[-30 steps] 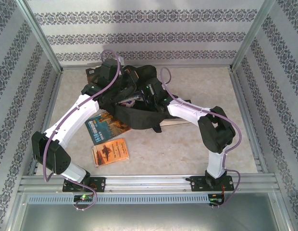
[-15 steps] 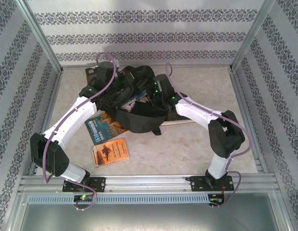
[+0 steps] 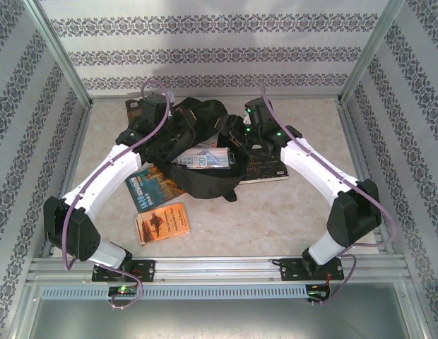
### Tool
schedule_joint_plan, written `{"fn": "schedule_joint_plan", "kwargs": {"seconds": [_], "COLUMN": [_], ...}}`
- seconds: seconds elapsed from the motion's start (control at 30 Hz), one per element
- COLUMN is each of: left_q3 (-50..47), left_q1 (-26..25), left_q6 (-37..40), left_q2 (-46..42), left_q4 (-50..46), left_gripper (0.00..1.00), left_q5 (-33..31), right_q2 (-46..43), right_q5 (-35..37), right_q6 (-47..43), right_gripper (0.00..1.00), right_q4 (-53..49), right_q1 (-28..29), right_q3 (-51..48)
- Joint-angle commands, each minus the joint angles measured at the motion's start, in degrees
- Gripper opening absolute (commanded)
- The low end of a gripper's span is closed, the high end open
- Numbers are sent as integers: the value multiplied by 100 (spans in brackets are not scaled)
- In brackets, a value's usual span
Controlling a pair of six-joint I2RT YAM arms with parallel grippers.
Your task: Pack the student bag
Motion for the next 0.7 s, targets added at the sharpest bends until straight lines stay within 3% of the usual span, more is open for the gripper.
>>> {"fn": "schedule_joint_plan", "kwargs": {"seconds": [0.0,0.27,0.5,0.67], "left_q3": [109,601,897,918], "left_q1": [62,50,57,52], "left_q6": [72,721,1559,1606], "left_q2": [-185,57,-407,-343], "left_q4": [442,-478,-1432,-1516], "left_gripper": [0,0,0,0], "left_q5": [52,178,-1779,-1797], "right_q2": [-283,-677,-867,-485], "right_q5": [204,1471,1330,1113], "right_q6": [-562,-1500,-1018,-346], "right_gripper": [66,64,72,72], "right_q4": [-967,-2830,-2678,-2732], "right_q1": [-55,-296,-1570,-1703], "right_q3": [106,246,-775,-979]}}
